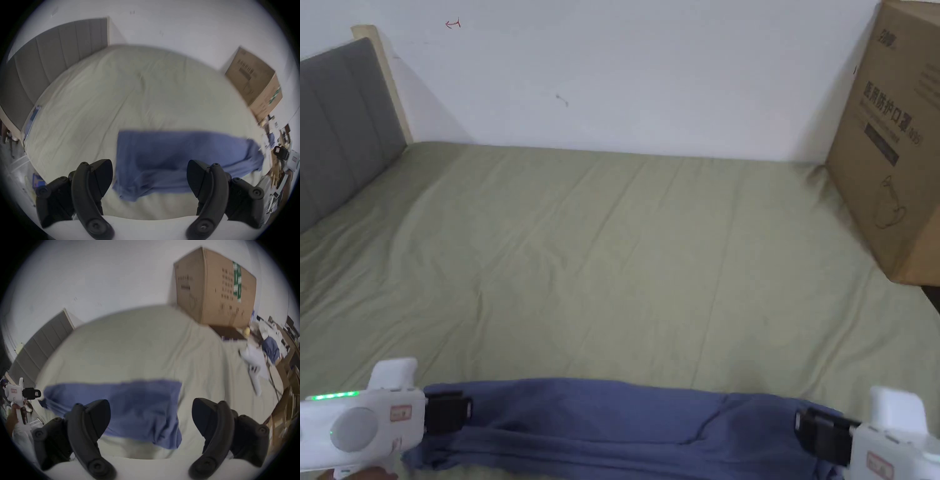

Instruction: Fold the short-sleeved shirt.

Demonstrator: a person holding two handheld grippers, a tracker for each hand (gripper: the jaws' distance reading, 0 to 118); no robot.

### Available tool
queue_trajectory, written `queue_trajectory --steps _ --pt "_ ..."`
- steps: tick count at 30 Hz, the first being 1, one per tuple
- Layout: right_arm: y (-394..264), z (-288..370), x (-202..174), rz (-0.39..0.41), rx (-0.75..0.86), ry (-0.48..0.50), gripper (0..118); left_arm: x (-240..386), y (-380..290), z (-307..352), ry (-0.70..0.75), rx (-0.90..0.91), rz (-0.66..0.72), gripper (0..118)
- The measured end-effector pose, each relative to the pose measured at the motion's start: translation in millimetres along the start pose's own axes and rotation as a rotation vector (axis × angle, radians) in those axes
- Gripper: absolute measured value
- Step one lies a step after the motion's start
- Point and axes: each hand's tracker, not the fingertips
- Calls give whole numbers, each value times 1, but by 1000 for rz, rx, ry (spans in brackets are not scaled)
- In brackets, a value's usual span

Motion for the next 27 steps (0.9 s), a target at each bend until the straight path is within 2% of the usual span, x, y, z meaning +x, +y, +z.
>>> queue_trajectory --steps 4,10,11,13,14,15,16,17,18,19,21,24,27 --pt "51 40 -25 21 229 28 106 40 38 54 -44 240 -44 96" --pt "98 91 -78 41 564 -12 105 106 72 122 -40 689 -103 96" --pt "103 95 -85 53 602 -22 103 113 74 127 -34 743 -102 96" --pt "107 101 -99 86 646 -47 85 125 75 133 -36 817 -118 90" --pt "106 103 -106 103 679 -69 85 121 77 126 -34 841 -131 90" --pt "106 102 -109 128 715 -100 80 125 76 127 -32 850 -152 88" --pt "105 102 -113 146 729 -126 68 128 74 128 -45 851 -163 78" --pt "104 102 -117 158 730 -130 50 131 72 128 -52 852 -175 56" --pt "104 100 -118 155 725 -127 16 132 73 125 -41 842 -184 12" --pt "103 97 -118 148 723 -129 0 135 71 122 -25 841 -189 0" --pt "102 96 -113 132 706 -82 0 134 70 120 -80 788 -226 0" --pt "100 89 -113 132 699 -98 0 130 67 114 -55 779 -240 0" --pt "97 85 -111 132 679 -84 0 113 69 107 -107 669 -161 0"
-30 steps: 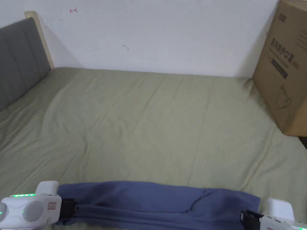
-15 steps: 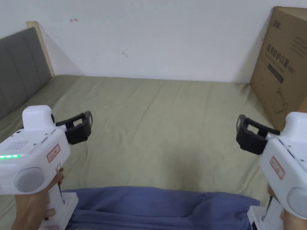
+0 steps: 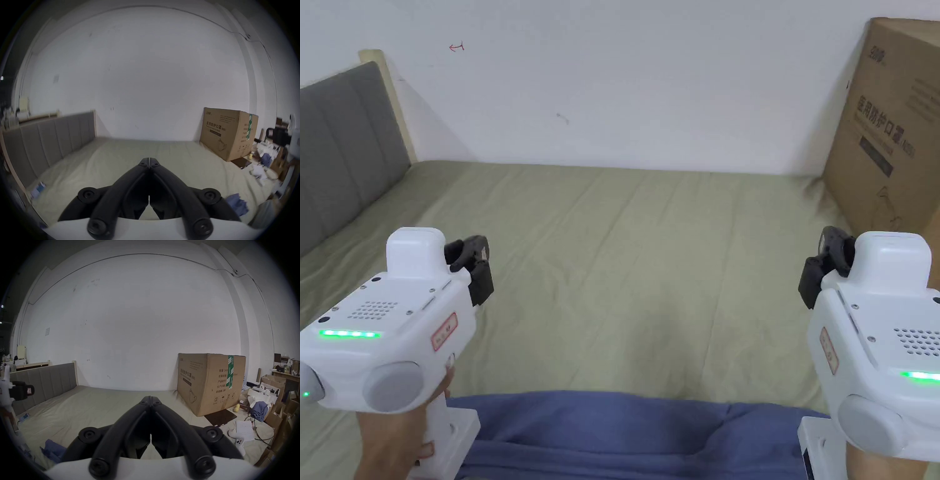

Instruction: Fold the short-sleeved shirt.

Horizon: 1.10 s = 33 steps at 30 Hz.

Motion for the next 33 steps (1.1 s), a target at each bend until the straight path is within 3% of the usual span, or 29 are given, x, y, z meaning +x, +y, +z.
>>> queue_trajectory --steps 7,9,13,14,16,17,18,20,21,25,27,29,32,33 --pt "-11 -5 -1 9 -46 13 0 -92 -49 -19 -211 -393 487 0" --pt "-14 -7 -4 8 -59 13 0 -120 -73 -21 -250 -497 557 0" --pt "-21 -14 -12 22 -88 17 0 -155 -110 -17 -173 -646 573 0" --pt "-23 -16 -15 27 -96 19 0 -162 -120 -17 -153 -685 574 6" --pt "-27 -19 -19 28 -113 26 0 -172 -132 -16 -115 -729 581 51" --pt "-30 -21 -22 27 -123 30 0 -178 -140 -19 -107 -753 593 51" --pt "-32 -23 -24 29 -132 34 0 -182 -148 -21 -91 -780 602 60" --pt "-36 -27 -29 39 -152 40 0 -184 -158 -27 -57 -793 593 90" --pt "-38 -30 -31 48 -160 42 0 -186 -162 -31 -61 -788 590 95" --pt "-45 -38 -36 53 -194 51 0 -191 -179 -48 -51 -806 597 95" --pt "-47 -40 -37 54 -203 52 0 -189 -186 -55 -53 -828 604 89" --pt "-48 -41 -36 59 -209 48 0 -183 -191 -59 -46 -840 588 67" --pt "-50 -42 -32 67 -217 39 0 -175 -191 -58 -18 -814 555 19" --pt "-50 -43 -29 66 -219 36 0 -173 -193 -60 -29 -820 567 12"
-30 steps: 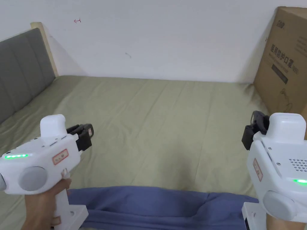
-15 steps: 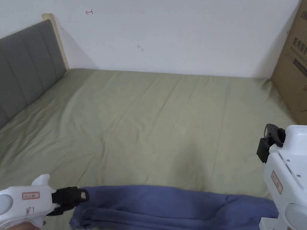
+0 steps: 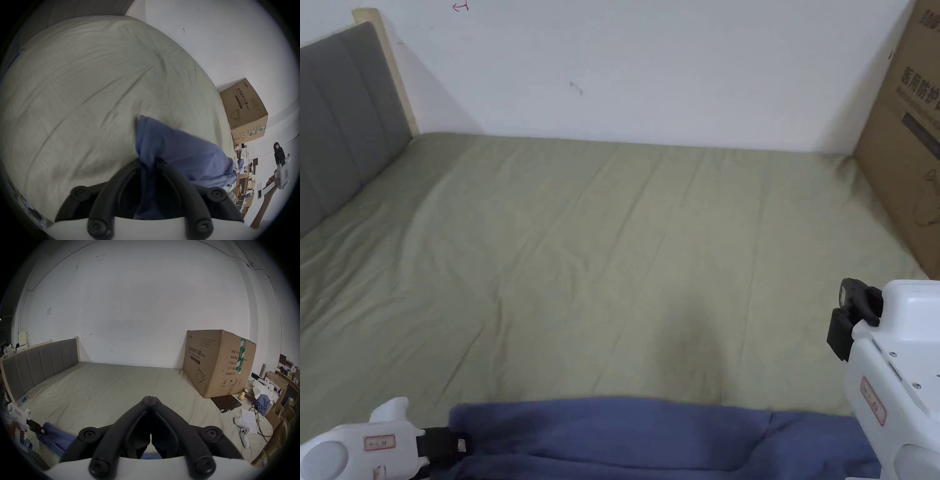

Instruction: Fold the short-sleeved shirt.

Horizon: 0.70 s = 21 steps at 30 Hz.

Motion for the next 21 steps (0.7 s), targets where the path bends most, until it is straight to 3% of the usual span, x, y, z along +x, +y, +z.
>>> queue_trajectory --steps 4,12,21 --pt "2 -1 9 -16 -10 -11 0 2 11 4 35 31 -58 7" --pt "13 2 17 -26 22 -3 0 27 29 81 74 189 -175 5" --pt "16 11 22 -45 55 32 0 15 39 135 223 228 -166 5"
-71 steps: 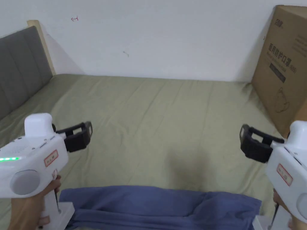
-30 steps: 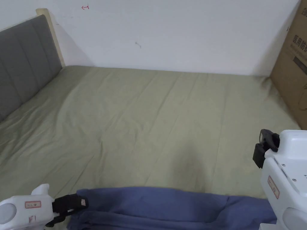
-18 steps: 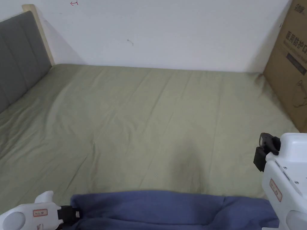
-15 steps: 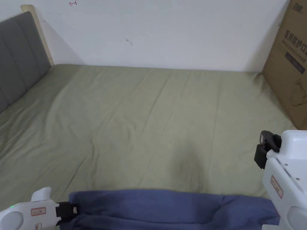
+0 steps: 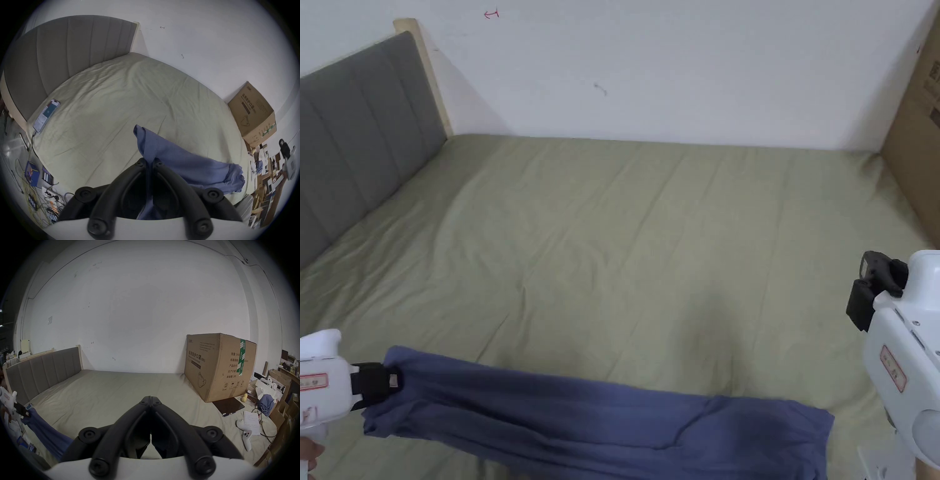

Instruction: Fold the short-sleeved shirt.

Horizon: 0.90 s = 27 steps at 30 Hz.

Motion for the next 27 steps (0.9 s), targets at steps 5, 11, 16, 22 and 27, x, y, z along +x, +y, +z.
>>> queue_trajectory --steps 5,11,16,22,27 --pt "2 6 2 -10 5 8 0 58 -9 -4 -30 -3 -85 5" --pt "3 12 6 -3 11 14 0 151 -28 -29 -137 -92 -209 5" --pt "0 17 14 -9 5 11 0 205 -55 -78 -167 -203 -278 5" --pt "-3 23 29 -2 0 -15 0 239 -92 -132 -175 -345 -254 6" --pt "-4 27 41 -10 -4 -42 0 244 -105 -146 -154 -346 -209 26"
